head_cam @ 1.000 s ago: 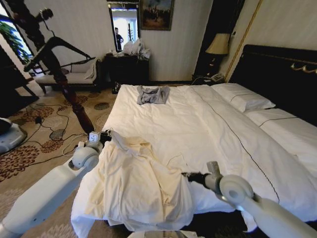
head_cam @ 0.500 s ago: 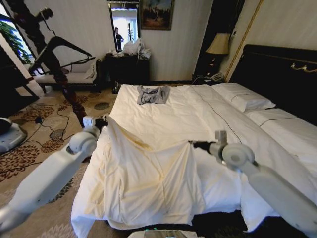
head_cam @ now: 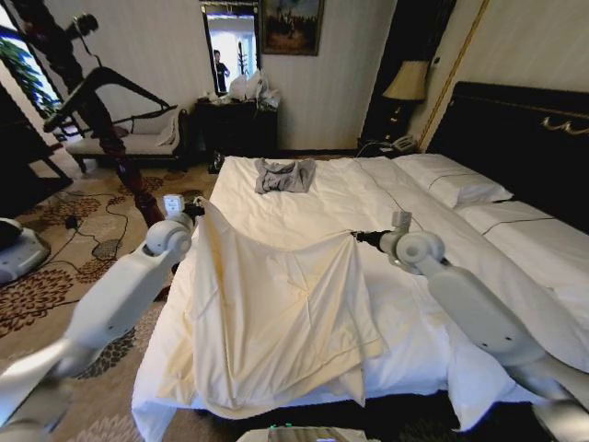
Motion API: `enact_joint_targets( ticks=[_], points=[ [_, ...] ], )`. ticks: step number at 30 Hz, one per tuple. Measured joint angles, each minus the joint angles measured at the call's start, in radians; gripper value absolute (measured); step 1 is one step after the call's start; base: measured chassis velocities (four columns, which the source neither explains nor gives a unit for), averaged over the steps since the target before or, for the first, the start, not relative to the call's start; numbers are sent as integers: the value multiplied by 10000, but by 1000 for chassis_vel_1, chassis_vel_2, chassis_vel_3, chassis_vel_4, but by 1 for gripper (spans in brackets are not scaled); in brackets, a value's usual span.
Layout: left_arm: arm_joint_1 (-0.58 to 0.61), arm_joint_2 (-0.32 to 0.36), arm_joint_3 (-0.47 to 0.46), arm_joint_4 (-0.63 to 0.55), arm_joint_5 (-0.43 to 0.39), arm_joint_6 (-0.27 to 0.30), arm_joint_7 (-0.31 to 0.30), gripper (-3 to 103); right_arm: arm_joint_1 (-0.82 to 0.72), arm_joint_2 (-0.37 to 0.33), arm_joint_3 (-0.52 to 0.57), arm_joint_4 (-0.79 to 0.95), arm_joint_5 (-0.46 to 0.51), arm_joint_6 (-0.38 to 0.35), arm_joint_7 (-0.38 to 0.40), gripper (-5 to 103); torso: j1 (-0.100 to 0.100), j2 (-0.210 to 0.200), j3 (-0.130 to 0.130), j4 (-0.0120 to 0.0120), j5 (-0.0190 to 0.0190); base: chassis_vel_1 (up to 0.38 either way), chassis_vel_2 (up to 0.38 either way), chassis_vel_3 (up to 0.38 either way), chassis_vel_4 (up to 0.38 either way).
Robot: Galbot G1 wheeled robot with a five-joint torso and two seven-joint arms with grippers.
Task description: Pick up the clothes from the bed and hang them on the clothes hanger.
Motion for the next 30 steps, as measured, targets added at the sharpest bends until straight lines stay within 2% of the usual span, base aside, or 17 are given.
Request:
enact_joint_targets(
  ticks=[1,6,16,22,25,30],
  points=[
    [-75,-274,5,347,170,-42,-4,2,165,152,-142,-332,-116,53,-64,0,0,0,0,-1,2,0,0,0,0],
    [-227,-716,42,1086,632,-235,93,2,869,586,-561,-1177,-398,183,-206,0,0,-1,1,3,1,0,0,0,0],
    [-661,-1307,33,2465,913,-372,182,2,2420,1540,-1376,-2708,-1405,475,-345,0,-2,0,0,9,-3,0,0,0,0],
    [-1114,-1799,35,3459,1121,-480,200,2,2600,1738,-1404,-3706,-2027,620,-447,0,-3,0,0,0,0,0,0,0,0],
    [-1671,-2097,94,4681,1516,-731,649,2,2619,1822,-1237,-4417,-2365,757,-564,0,-1,0,0,-2,2,0,0,0,0],
    [-1549,-2142,83,4883,1574,-842,735,2,2229,1782,-1176,-4342,-2485,825,-592,0,-2,1,-2,6,2,0,0,0,0]
  ],
)
